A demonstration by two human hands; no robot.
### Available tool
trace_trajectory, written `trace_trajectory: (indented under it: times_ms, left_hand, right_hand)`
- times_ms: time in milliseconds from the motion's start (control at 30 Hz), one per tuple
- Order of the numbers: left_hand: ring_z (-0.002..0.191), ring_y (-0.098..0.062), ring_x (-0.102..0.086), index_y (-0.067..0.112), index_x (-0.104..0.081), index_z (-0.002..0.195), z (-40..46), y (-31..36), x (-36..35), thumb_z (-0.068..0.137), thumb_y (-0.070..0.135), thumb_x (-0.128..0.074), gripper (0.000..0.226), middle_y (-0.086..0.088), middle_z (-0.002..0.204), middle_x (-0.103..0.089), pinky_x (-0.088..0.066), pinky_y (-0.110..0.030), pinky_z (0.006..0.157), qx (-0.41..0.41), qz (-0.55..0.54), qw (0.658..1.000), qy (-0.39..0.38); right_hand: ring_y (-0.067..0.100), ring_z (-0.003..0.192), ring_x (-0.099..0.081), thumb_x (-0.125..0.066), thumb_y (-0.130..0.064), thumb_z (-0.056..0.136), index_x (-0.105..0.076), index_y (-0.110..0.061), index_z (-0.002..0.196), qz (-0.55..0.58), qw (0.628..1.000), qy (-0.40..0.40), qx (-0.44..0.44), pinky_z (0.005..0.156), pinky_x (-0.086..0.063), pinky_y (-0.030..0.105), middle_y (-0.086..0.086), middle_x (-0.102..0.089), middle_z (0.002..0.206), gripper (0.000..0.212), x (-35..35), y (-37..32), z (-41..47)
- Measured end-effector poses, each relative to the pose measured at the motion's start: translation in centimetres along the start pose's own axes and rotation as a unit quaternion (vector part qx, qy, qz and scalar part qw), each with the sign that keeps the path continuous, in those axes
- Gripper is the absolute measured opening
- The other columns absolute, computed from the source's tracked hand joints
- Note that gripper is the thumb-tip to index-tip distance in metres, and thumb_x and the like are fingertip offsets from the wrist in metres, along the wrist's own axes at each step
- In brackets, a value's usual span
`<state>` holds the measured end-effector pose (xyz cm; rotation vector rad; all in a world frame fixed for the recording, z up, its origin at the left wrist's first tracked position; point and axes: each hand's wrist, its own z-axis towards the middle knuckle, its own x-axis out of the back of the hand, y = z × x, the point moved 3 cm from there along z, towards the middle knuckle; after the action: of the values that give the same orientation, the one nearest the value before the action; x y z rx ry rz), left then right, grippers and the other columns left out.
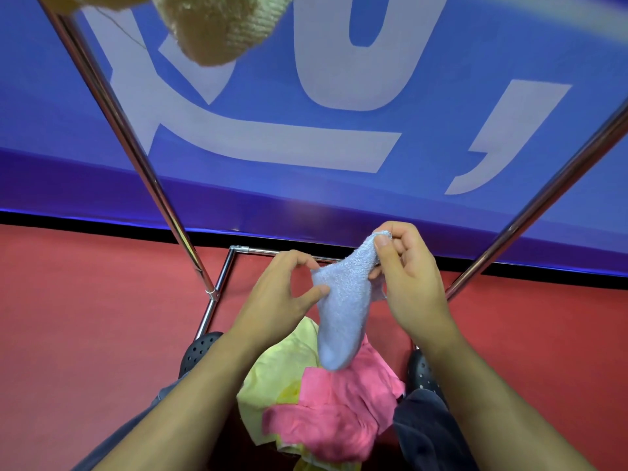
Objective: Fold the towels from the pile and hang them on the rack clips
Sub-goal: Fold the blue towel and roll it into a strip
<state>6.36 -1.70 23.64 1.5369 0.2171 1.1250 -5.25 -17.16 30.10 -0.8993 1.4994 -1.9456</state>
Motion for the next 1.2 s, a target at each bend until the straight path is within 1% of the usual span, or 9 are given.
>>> trace_trajectory:
  times_ms: [167, 267, 367, 533, 700, 800, 933, 1067, 1200]
  left_hand:
    - [0.105, -0.001, -0.061, 0.030, -0.059, 0.114, -0.3, 0.3, -0.1, 0.083, 0.025, -0.082, 0.039, 0.013, 0.109, -0.066, -0.044, -0.014, 0.090, 0.021, -0.022, 0.999, -0.040]
    - [0.100, -0.008, -0.056, 0.033, -0.064, 0.096, -0.3, 0.2, -0.1, 0.083, 0.032, -0.082, 0.022, 0.012, 0.100, -0.060, -0.044, -0.023, 0.089, 0.008, 0.031, 0.999, -0.035]
    - [0.098, -0.016, -0.047, 0.031, -0.068, 0.091, -0.3, 0.1, 0.0, 0.083, 0.040, -0.080, 0.017, 0.007, 0.092, -0.050, -0.038, -0.027, 0.085, 0.023, 0.068, 0.996, -0.053]
    - [0.101, -0.019, -0.042, 0.035, -0.071, 0.105, -0.7, -0.4, 0.1, 0.085, 0.053, -0.073, 0.027, 0.007, 0.094, -0.045, -0.037, -0.028, 0.089, 0.057, 0.141, 0.984, -0.093]
    - [0.108, -0.024, -0.047, 0.031, -0.071, 0.114, -0.4, -0.5, 1.5, 0.089, 0.049, -0.069, 0.031, 0.007, 0.100, -0.047, -0.042, -0.036, 0.097, 0.075, 0.197, 0.977, -0.010]
    - [0.107, -0.022, -0.053, 0.024, -0.075, 0.109, -0.1, -0.2, 2.4, 0.089, 0.045, -0.072, 0.029, 0.004, 0.107, -0.055, -0.039, -0.028, 0.093, 0.059, 0.202, 0.976, 0.057]
    - [0.102, -0.013, -0.061, 0.016, -0.080, 0.092, 0.2, 0.3, 2.7, 0.090, 0.036, -0.074, 0.021, 0.007, 0.113, -0.065, -0.040, -0.022, 0.087, 0.030, 0.160, 0.984, 0.078]
    - [0.091, 0.001, -0.066, 0.018, -0.080, 0.082, 0.2, 1.3, 3.0, 0.086, 0.018, -0.080, 0.004, 0.011, 0.101, -0.074, -0.045, -0.012, 0.083, -0.025, 0.056, 0.993, 0.100]
    - [0.068, 0.003, -0.064, 0.013, -0.071, 0.083, 0.0, 1.8, 3.1, 0.080, 0.011, -0.085, 0.015, 0.010, 0.083, -0.072, -0.046, -0.008, 0.068, 0.023, -0.071, 0.989, 0.126]
  right_hand:
    - [0.011, 0.067, -0.058, -0.050, -0.017, 0.106, -0.059, -0.026, 0.098, 0.006, 0.999, -0.029, 0.014, 0.067, -0.051, 0.028, -0.003, -0.062, 0.077, 0.014, -0.2, -0.3, -0.2]
    - [0.011, 0.067, -0.058, -0.051, -0.021, 0.105, -0.060, -0.027, 0.099, 0.006, 0.999, -0.033, 0.008, 0.068, -0.053, 0.036, -0.005, -0.061, 0.076, 0.012, -0.2, 0.0, -0.3]
    - [0.012, 0.067, -0.058, -0.052, -0.033, 0.099, -0.060, -0.032, 0.098, 0.020, 0.999, -0.036, -0.004, 0.068, -0.055, 0.043, -0.008, -0.061, 0.075, 0.009, -0.1, 0.2, -0.2]
    - [0.013, 0.067, -0.058, -0.052, -0.032, 0.100, -0.061, -0.028, 0.100, 0.013, 1.000, -0.026, -0.003, 0.066, -0.051, 0.040, -0.005, -0.062, 0.076, 0.010, 0.4, 0.5, -0.1]
    - [0.014, 0.063, -0.062, -0.052, -0.039, 0.099, -0.060, -0.030, 0.102, -0.025, 0.999, 0.003, -0.025, 0.072, -0.057, 0.048, -0.006, -0.062, 0.076, 0.012, 1.2, 1.3, 0.2]
    - [0.011, 0.060, -0.066, -0.051, -0.027, 0.105, -0.060, -0.025, 0.104, -0.054, 0.997, 0.041, -0.023, 0.072, -0.053, 0.030, -0.008, -0.065, 0.082, 0.009, 1.6, 1.8, 0.5]
    - [0.013, 0.063, -0.073, -0.049, -0.023, 0.106, -0.058, -0.023, 0.102, -0.033, 0.996, 0.072, -0.052, 0.067, -0.050, 0.019, 0.002, -0.067, 0.092, 0.010, 1.7, 2.2, 0.7]
    - [0.010, 0.069, -0.075, -0.048, -0.024, 0.107, -0.057, -0.030, 0.099, -0.003, 0.991, 0.104, -0.081, 0.072, -0.050, 0.022, -0.002, -0.060, 0.090, 0.013, 1.9, 2.7, 1.1]
    - [0.010, 0.073, -0.076, -0.049, -0.025, 0.107, -0.057, -0.030, 0.101, 0.027, 0.986, 0.126, -0.106, 0.083, -0.053, 0.028, -0.008, -0.064, 0.092, 0.011, 2.3, 3.1, 1.4]
